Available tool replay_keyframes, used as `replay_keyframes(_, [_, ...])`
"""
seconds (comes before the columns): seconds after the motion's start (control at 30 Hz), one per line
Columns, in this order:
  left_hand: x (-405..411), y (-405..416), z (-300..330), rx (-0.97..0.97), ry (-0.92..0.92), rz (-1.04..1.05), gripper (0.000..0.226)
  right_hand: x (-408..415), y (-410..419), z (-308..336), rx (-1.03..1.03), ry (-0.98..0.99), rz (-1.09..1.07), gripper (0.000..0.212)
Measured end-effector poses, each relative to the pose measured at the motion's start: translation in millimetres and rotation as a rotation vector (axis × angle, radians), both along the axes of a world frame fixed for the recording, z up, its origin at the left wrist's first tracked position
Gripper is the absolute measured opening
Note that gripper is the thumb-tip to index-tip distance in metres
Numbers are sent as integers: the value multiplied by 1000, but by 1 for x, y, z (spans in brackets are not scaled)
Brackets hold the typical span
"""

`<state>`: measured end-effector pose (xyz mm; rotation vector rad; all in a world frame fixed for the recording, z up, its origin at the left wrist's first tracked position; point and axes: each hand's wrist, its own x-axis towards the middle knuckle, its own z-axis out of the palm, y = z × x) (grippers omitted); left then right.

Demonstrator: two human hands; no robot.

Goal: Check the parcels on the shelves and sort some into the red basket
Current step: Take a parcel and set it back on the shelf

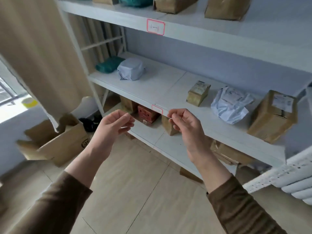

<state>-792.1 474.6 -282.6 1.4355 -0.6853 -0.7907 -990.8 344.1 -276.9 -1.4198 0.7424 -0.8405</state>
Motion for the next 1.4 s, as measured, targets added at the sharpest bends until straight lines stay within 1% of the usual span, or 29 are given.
replay_keyframes(0.17, [91,-18,-7,-14,19,1,22,93,-9,0,-13,29,26,16])
replay_keyframes(0.3, [153,-51,-19,-9,49,-11,24,151,-43,-10,-19,64,-7,14])
replay_keyframes(0.4, [194,-85,-23,-12,57,-17,25,192,-77,-19,2,74,-37,14])
replay_keyframes(0.57, [284,-155,-20,19,24,-25,20,288,-153,-26,26,80,-64,14])
replay_keyframes(0.8, [396,-229,-12,50,39,16,19,411,-232,-28,49,92,-4,11])
replay_keyframes(0.93, [444,-271,-30,89,62,-41,14,451,-266,-41,81,128,-63,9])
replay_keyframes(1.07, [498,-320,-56,133,69,-123,16,485,-298,-61,144,168,-177,10])
replay_keyframes(1.17, [540,-360,-74,182,51,-209,19,515,-323,-80,185,208,-272,19])
replay_keyframes(1.3, [590,-419,-98,257,25,-355,24,563,-350,-98,303,257,-418,46])
replay_keyframes(1.33, [599,-434,-104,280,11,-386,28,572,-358,-105,319,280,-450,52])
replay_keyframes(1.4, [614,-464,-114,329,-7,-454,43,585,-380,-133,344,303,-525,64])
